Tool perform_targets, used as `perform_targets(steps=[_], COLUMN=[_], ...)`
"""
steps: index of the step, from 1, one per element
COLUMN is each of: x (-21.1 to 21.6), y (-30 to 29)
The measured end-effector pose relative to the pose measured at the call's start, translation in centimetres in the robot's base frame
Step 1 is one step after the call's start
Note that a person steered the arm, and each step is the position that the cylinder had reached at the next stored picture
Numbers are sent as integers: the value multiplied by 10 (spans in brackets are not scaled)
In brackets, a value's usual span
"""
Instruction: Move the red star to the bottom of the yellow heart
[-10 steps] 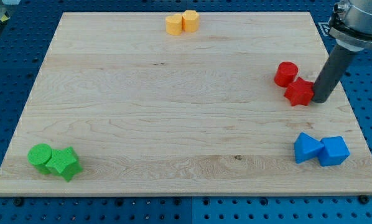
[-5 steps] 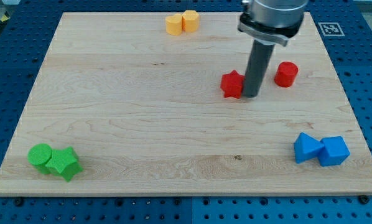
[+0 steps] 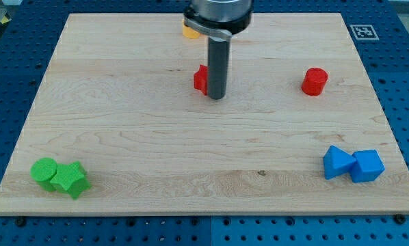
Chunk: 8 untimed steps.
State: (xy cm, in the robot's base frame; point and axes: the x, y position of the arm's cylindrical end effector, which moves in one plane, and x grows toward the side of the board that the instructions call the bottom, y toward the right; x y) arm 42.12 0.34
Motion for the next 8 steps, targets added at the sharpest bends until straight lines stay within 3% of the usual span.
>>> perform_targets(steps=[2,6,8], x=[-4,-112,-100], y=[-11,-31,-56])
